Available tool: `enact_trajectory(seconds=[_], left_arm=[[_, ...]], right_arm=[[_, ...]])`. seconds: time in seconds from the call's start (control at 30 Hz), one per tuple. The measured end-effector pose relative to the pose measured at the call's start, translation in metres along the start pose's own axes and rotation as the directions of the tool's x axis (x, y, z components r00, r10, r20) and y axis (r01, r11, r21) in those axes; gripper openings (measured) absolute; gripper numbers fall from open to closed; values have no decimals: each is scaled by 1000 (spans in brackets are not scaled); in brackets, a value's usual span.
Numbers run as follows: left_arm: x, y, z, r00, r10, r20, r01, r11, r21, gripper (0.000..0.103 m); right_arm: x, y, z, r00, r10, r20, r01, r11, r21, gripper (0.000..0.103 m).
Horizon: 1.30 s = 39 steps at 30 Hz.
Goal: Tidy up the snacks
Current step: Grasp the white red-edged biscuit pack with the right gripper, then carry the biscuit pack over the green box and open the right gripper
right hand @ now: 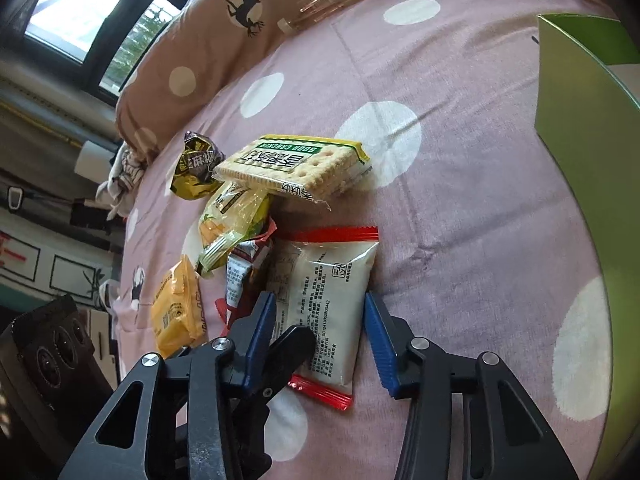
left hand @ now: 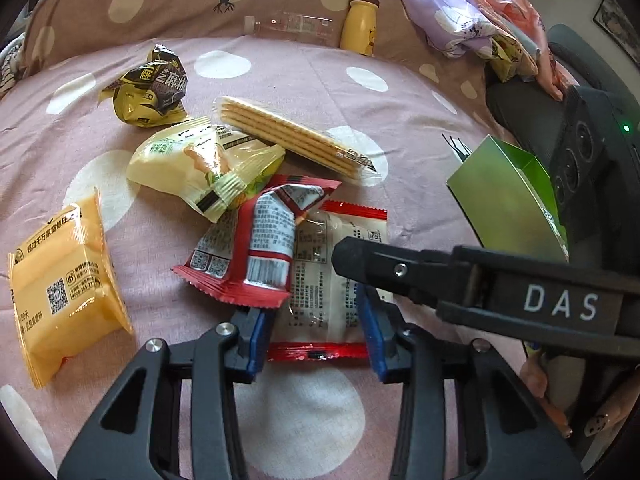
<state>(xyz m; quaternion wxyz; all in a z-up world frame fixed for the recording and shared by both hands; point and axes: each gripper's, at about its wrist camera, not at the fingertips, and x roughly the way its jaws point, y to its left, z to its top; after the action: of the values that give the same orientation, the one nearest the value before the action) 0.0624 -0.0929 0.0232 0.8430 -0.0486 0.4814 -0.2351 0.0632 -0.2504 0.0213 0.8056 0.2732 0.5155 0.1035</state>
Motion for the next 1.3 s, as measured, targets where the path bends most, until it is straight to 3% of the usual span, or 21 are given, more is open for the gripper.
enact_trajectory(seconds=[0.2, 0.33, 0.53, 0.7, 1.0, 1.3], left_arm=[[-29, -24, -3, 996, -20, 89, 16, 999, 47, 40], [-56, -40, -4, 984, -47, 175, 37, 997, 61, 40], [-80, -67, 3, 964, -76, 255, 52, 994, 97, 40], [-82, -98, 17, 947, -147, 284, 103, 981, 164, 40], [-49, -151, 32, 932, -285, 223, 236, 946, 222, 40], [-12, -186, 41, 939, -321, 125, 284, 926, 249, 40]], right_arm=[[-42, 15, -16, 993, -41, 112, 46, 998, -46, 48], [-74, 32, -23, 981, -17, 194, 41, 992, -117, 49], [-113, 33, -24, 957, 25, 290, 15, 991, -135, 49], [-149, 12, -19, 920, 54, 387, -19, 995, -94, 48], [-181, -40, -13, 875, -30, 483, 4, 998, 55, 48], [-190, -84, -10, 867, -94, 490, 1, 983, 186, 49]])
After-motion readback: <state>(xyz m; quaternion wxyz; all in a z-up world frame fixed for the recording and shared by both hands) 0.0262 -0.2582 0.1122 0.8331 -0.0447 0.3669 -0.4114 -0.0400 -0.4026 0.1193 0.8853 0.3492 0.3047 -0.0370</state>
